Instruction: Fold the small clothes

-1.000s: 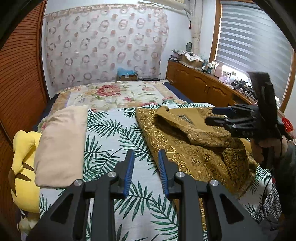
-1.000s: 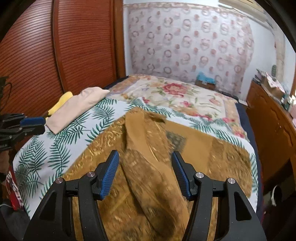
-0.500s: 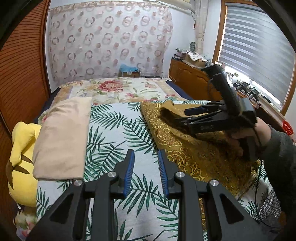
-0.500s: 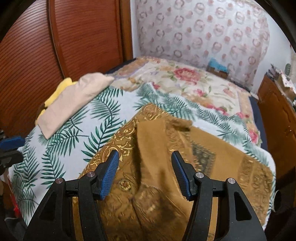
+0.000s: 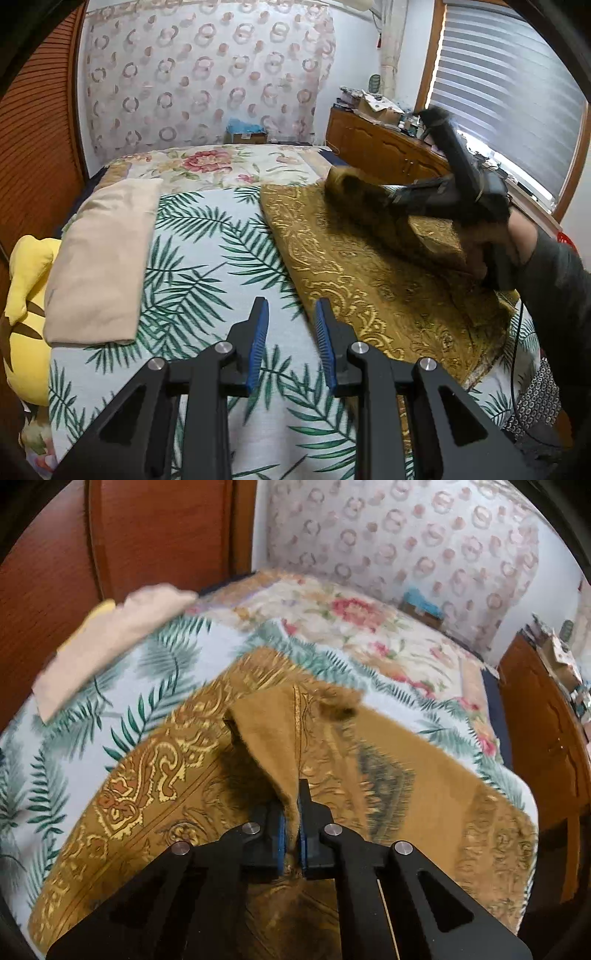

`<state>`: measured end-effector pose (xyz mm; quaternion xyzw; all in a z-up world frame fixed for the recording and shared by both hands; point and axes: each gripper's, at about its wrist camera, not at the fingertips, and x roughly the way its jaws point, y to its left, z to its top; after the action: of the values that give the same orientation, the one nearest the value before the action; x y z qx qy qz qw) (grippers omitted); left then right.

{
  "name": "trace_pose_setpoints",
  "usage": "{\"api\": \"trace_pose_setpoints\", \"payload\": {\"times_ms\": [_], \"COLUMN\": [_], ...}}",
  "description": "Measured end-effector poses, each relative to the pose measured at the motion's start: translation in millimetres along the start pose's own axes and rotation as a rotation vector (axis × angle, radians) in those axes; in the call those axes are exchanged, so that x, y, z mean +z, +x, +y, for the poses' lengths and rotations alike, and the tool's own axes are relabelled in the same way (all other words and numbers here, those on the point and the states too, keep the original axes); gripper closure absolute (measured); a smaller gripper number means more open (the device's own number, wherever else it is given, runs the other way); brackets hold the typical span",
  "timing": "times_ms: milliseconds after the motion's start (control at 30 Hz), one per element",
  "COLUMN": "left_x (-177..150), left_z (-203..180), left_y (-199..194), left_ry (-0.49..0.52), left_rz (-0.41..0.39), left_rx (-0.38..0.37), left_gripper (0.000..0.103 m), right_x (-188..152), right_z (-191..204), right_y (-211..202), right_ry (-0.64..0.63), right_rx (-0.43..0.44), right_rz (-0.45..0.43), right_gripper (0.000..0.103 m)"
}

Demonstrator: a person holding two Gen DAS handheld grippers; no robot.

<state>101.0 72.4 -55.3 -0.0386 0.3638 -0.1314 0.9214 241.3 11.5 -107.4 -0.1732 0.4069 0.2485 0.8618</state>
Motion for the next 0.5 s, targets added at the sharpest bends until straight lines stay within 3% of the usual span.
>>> {"api": "trace_pose_setpoints", "payload": {"times_ms": [200,400,433,500], "left_x": [2.9,4.4,4.1,2.9], "left_z": [-17.3,-34.1,-36.2,-42.3], "left_y": [0.0,7.1,7.8,9.0], "left_ry": [0.026,0.050,0.053,0.063], "left_rz": [-0.006,0.006,0.008,0.011], "left_rx": [-0.038,-0.066,-0.067,-0.076], "left_gripper": [0.079,0.079,0.079,0.079], "right_x": [-0.2,-11.8,-14.4,-22.8], "right_z": [-62.7,-146.4,-158.1,-173.0], "right_y": [-49.7,-71.4,-69.0,-66.0], "right_ry": [0.101,0.264,0.285,0.301], "right_rx": [-0.020,-0.151,-0.193,-0.266], "right_rz": [-0.068,-0.034,-0.012,0.024], "right_gripper": [0.102,0.100,0.097,0.074]}}
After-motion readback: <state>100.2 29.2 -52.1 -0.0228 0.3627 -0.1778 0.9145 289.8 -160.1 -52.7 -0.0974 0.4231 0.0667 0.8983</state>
